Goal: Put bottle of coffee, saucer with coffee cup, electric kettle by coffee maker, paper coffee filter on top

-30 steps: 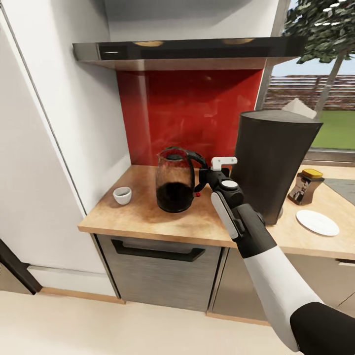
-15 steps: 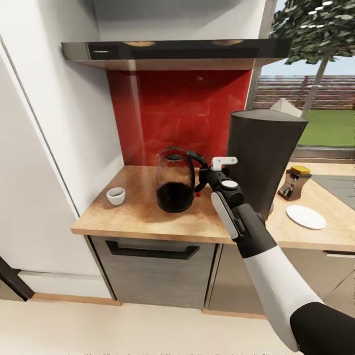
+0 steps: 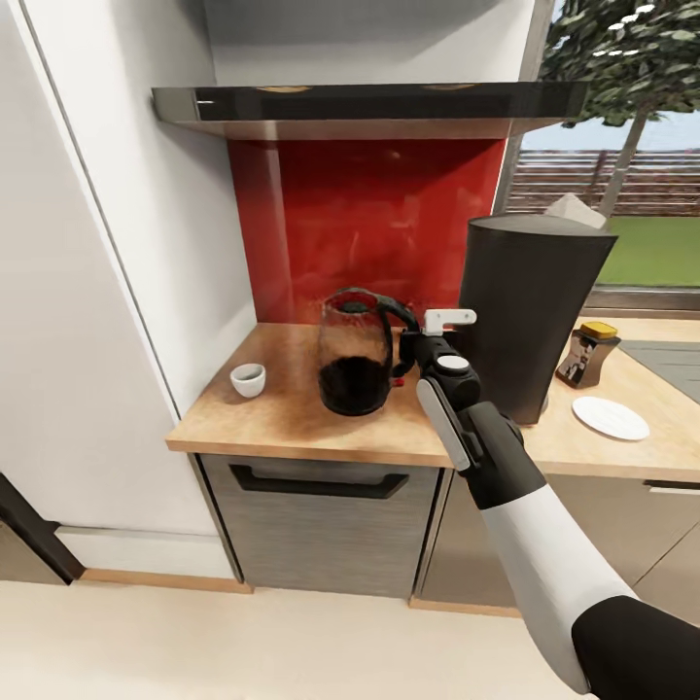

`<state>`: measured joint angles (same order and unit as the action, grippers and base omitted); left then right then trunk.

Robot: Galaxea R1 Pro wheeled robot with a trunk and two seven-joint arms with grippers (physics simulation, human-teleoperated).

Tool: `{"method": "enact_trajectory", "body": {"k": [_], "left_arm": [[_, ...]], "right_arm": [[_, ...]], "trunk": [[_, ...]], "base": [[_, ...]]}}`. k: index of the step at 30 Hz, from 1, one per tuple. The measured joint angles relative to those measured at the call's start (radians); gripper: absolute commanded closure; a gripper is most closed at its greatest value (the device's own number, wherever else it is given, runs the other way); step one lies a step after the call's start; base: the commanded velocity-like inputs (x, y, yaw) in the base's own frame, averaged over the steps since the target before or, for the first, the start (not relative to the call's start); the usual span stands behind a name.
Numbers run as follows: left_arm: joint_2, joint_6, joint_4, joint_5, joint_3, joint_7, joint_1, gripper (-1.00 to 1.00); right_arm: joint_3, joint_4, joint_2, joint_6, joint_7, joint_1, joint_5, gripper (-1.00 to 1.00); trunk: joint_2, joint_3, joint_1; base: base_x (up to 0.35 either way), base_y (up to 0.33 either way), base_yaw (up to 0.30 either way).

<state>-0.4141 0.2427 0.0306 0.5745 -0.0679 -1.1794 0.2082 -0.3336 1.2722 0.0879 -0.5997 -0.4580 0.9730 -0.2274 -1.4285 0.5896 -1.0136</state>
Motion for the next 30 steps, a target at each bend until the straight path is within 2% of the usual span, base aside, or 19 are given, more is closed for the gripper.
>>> {"method": "enact_trajectory", "body": {"k": [3, 4, 6, 7, 8, 11, 13, 17, 30], "left_arm": [[0.0, 0.0, 0.0, 0.0, 0.0, 0.0, 0.0, -1.0], [0.0, 0.0, 0.0, 0.0, 0.001, 0.0, 0.0, -1.0], [0.0, 0.0, 0.0, 0.0, 0.001, 0.0, 0.0, -1.0], [0.0, 0.0, 0.0, 0.0, 0.0, 0.0, 0.0, -1.0], [0.0, 0.0, 0.0, 0.0, 0.001, 0.0, 0.0, -1.0], [0.0, 0.0, 0.0, 0.0, 0.001, 0.0, 0.0, -1.0], [0.0, 0.0, 0.0, 0.0, 0.001, 0.0, 0.0, -1.0], [0.0, 0.0, 0.0, 0.0, 0.001, 0.0, 0.0, -1.0], [0.0, 0.0, 0.0, 0.0, 0.001, -0.001, 0.0, -1.0]], "right_arm": [[-0.001, 0.002, 0.003, 0.0, -0.079, 0.0, -0.006, 1.0], [-0.001, 0.004, 0.018, 0.004, -0.148, 0.0, -0.002, 1.0], [-0.002, 0.004, 0.025, 0.009, -0.191, 0.0, -0.016, 1.0], [-0.001, 0.004, 0.027, -0.006, -0.203, 0.0, -0.009, 1.0], [-0.003, 0.004, 0.034, 0.008, -0.234, 0.0, -0.055, 1.0], [-0.004, 0.005, 0.039, 0.002, -0.291, 0.0, -0.083, 1.0], [-0.005, 0.004, 0.041, 0.006, -0.345, 0.0, -0.127, 1.0], [-0.005, 0.004, 0.041, 0.004, -0.368, 0.0, -0.147, 1.0], [-0.005, 0.001, 0.044, 0.0, -0.376, -0.001, -0.148, 1.0]], "trunk": [[0.0, 0.0, 0.0], [0.0, 0.0, 0.0], [0.0, 0.0, 0.0], [0.0, 0.0, 0.0], [0.0, 0.0, 0.0], [0.0, 0.0, 0.0], [0.0, 0.0, 0.0], [0.0, 0.0, 0.0], [0.0, 0.0, 0.0]], "base": [[-0.001, 0.001, 0.0], [0.0, 0.0, 0.0], [0.0, 0.0, 0.0], [0.0, 0.0, 0.0], [0.0, 0.0, 0.0], [0.0, 0.0, 0.0], [0.0, 0.0, 0.0], [0.0, 0.0, 0.0], [0.0, 0.021, 0.0]]}}
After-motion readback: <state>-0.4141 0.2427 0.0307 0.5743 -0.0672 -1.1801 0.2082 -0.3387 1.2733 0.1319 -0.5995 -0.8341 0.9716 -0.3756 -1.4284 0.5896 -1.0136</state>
